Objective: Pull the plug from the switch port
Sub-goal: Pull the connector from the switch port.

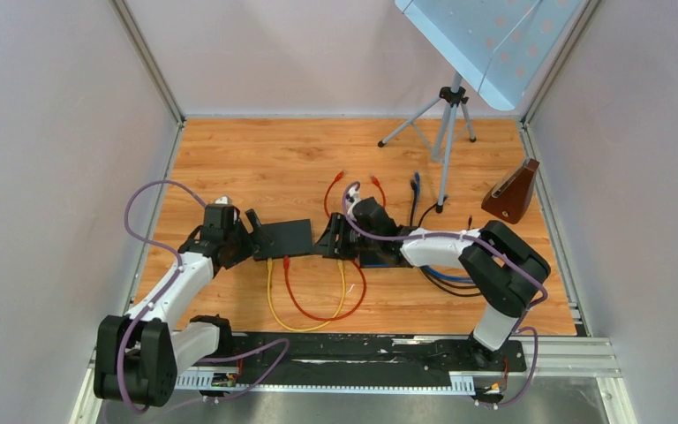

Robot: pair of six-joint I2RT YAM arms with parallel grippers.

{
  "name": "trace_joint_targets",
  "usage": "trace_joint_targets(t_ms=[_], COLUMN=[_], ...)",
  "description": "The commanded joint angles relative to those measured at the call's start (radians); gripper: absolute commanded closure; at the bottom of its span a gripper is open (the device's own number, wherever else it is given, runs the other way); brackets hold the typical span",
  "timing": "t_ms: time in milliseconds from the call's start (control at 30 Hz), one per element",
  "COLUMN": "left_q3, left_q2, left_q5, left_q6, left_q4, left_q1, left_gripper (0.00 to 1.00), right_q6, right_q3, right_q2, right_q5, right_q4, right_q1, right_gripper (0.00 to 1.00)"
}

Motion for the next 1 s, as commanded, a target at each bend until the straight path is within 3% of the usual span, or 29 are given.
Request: trace_joint_targets(t_ms=[0, 200, 367, 667, 967], left_q3=[0.035, 0.050, 0.069, 0.091, 0.095], left_q2=[0.064, 0.116, 0.162, 0.246, 0.284], left_q5=[0.102, 0.142, 0.158, 0.176, 0.182], left_q6=[0.025, 0.058, 0.082, 0.089, 0.086], left_q4=[0.090, 0.097, 0.090, 0.083, 0.069], left_q1=[0.058, 0.088, 0.093, 0.094, 0.094], left_gripper=[0.04, 0.10, 0.16, 0.23, 0.29], right_q6=[0.235, 0.330, 0.367, 0.358, 0.366], right_q3=[-0.080, -0.092, -0.043, -0.006, 0.028], right_q2=[0.029, 0.149, 0.255, 0.312, 0.376], right_q5=[0.058, 0.140, 0.168, 0.276, 0.279], right_q4=[0.307, 0.469, 0.484, 0.482, 0.481], right_q1=[0.061, 0.143, 0.169, 0.184, 0.195], right_gripper=[0.51, 0.50, 0.52, 0.53, 0.53])
